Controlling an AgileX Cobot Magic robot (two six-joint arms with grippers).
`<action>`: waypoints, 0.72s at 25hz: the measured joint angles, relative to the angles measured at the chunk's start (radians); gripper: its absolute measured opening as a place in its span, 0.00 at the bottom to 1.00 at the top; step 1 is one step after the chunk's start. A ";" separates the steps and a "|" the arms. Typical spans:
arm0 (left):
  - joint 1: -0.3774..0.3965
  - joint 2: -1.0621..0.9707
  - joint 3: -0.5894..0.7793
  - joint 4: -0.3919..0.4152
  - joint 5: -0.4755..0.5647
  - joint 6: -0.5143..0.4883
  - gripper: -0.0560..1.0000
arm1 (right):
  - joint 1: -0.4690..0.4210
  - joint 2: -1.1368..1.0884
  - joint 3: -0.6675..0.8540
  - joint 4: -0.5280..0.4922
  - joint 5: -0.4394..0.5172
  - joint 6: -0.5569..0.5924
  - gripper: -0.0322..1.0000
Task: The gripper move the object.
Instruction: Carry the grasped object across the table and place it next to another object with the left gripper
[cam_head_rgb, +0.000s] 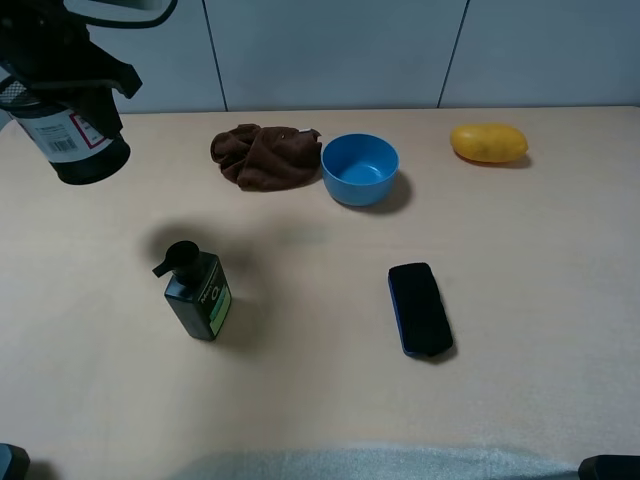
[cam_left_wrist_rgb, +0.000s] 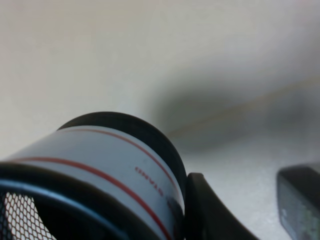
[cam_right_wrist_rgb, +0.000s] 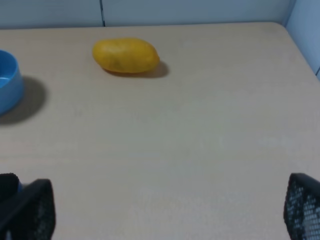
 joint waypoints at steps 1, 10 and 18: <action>-0.010 0.000 -0.014 0.000 0.012 -0.005 0.17 | 0.000 0.000 0.000 0.000 0.000 0.000 0.70; -0.128 0.000 -0.128 0.050 0.062 -0.071 0.17 | 0.000 0.000 0.000 0.000 0.000 0.000 0.70; -0.204 0.004 -0.187 0.053 0.066 -0.099 0.17 | 0.000 0.000 0.000 0.000 -0.001 0.000 0.70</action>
